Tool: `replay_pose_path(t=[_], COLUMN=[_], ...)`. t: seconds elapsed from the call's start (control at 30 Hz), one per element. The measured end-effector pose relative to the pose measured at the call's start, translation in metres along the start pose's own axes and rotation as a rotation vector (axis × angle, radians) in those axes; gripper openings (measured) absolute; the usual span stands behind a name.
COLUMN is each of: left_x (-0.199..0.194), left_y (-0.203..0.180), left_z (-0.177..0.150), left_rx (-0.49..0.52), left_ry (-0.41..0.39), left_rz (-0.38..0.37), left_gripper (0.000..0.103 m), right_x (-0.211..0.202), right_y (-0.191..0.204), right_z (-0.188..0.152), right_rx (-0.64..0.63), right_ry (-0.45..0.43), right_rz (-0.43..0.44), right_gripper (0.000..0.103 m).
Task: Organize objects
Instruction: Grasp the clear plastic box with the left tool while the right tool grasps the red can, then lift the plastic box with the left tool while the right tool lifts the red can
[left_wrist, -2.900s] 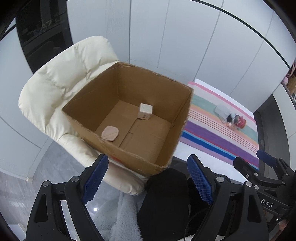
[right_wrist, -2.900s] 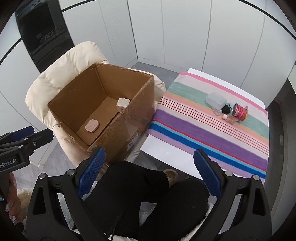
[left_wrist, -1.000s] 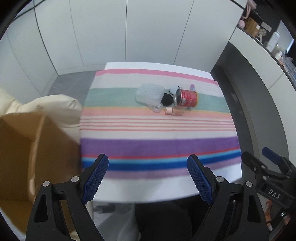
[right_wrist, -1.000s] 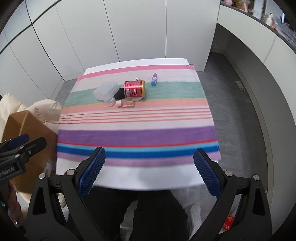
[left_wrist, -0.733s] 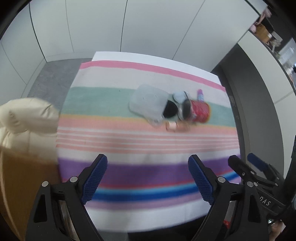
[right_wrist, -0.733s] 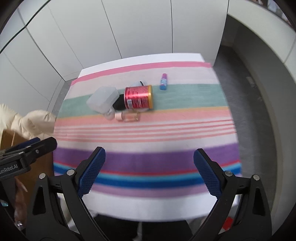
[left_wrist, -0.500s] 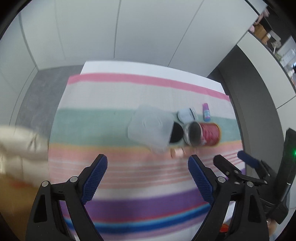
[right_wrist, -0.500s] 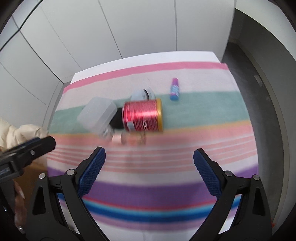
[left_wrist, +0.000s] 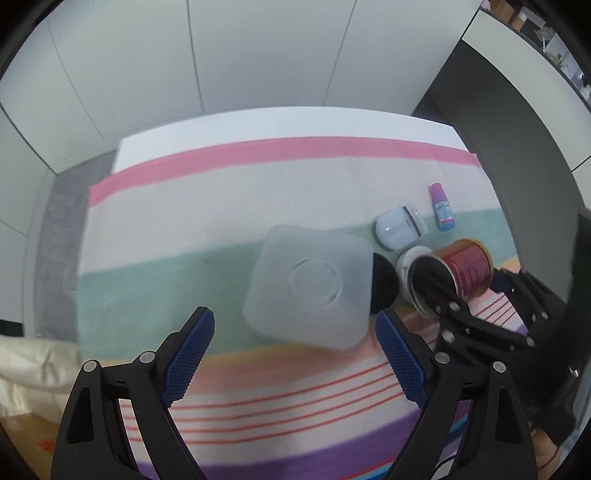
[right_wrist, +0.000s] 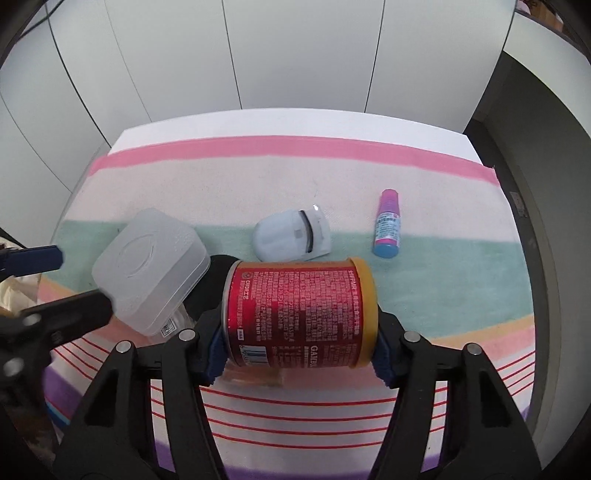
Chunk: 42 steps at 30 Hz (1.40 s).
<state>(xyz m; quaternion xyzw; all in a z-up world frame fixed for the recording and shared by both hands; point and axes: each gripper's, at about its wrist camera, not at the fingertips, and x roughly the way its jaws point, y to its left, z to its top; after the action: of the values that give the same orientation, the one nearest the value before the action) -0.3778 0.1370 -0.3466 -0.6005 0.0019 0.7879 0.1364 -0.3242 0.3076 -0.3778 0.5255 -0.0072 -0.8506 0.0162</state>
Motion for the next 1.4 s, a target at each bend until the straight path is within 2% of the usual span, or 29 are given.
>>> replay_pose_path(t=[0.03, 0.13, 0.2, 0.3, 0.33, 0.4, 0.47, 0.5, 0.57, 0.73, 0.87, 0.93, 1.03, 1.17, 1.33, 1.37, 1.4], left_x=[0.007, 0.025, 0.041, 0.056, 0.056, 0.058, 0.059, 0.058, 0.059, 0.052, 0.034, 0.02, -0.013, -0.056, -0.101, -0.122, -0.135], left_y=[0.0, 0.0, 0.008, 0.017, 0.017, 0.017, 0.013, 0.01, 0.008, 0.005, -0.002, -0.004, -0.008, -0.018, -0.035, -0.019, -0.02], left_z=[0.005, 0.016, 0.024, 0.029, 0.03, 0.031, 0.032, 0.031, 0.031, 0.024, 0.018, 0.015, 0.023, 0.021, 0.022, 0.017, 0.015], left_rx=[-0.005, 0.026, 0.007, -0.004, 0.002, -0.005, -0.002, -0.001, -0.001, -0.037, -0.019, -0.041, -0.096, -0.076, -0.065, -0.068, -0.07], left_ry=[0.013, 0.048, 0.105, 0.154, 0.144, 0.152, 0.138, 0.117, 0.107, 0.071, 0.039, 0.021, -0.018, -0.07, -0.109, -0.119, -0.136], left_rz=[-0.017, 0.007, -0.052, -0.1, -0.117, -0.126, -0.093, -0.036, 0.028, 0.042, 0.102, 0.12, 0.144, 0.189, 0.196, 0.193, 0.193], left_gripper=[0.09, 0.09, 0.09, 0.09, 0.095, 0.096, 0.093, 0.082, 0.082, 0.082, 0.082, 0.082, 0.082, 0.082, 0.082, 0.082, 0.082], right_x=[-0.001, -0.003, -0.003, -0.005, -0.004, -0.003, -0.001, -0.002, -0.002, -0.007, -0.016, -0.023, -0.041, -0.07, -0.111, -0.12, -0.131], right_y=[-0.003, -0.015, -0.019, -0.022, -0.022, -0.023, -0.022, -0.022, -0.021, -0.029, -0.033, -0.036, -0.035, -0.032, -0.026, -0.025, -0.023], right_z=[-0.001, -0.004, -0.006, -0.011, -0.012, -0.014, -0.014, -0.014, -0.015, -0.015, -0.013, -0.011, -0.007, 0.005, 0.022, 0.025, 0.028], right_rx=[0.003, 0.026, 0.037, 0.039, 0.04, 0.042, 0.046, 0.046, 0.036, 0.041, 0.036, 0.037, 0.039, 0.032, -0.005, -0.011, -0.017], right_ry=[-0.002, 0.007, 0.018, 0.03, 0.034, 0.039, 0.04, 0.04, 0.041, 0.04, 0.029, 0.02, 0.003, -0.025, -0.042, -0.047, -0.056], right_rz=[-0.001, -0.012, -0.008, -0.003, -0.002, 0.003, 0.008, 0.008, 0.011, 0.004, -0.016, -0.02, -0.031, -0.039, -0.016, -0.02, -0.023], right_gripper=[0.064, 0.064, 0.064, 0.064, 0.064, 0.064, 0.064, 0.064, 0.064, 0.064, 0.064, 0.064, 0.064, 0.064, 0.064, 0.064, 0.064])
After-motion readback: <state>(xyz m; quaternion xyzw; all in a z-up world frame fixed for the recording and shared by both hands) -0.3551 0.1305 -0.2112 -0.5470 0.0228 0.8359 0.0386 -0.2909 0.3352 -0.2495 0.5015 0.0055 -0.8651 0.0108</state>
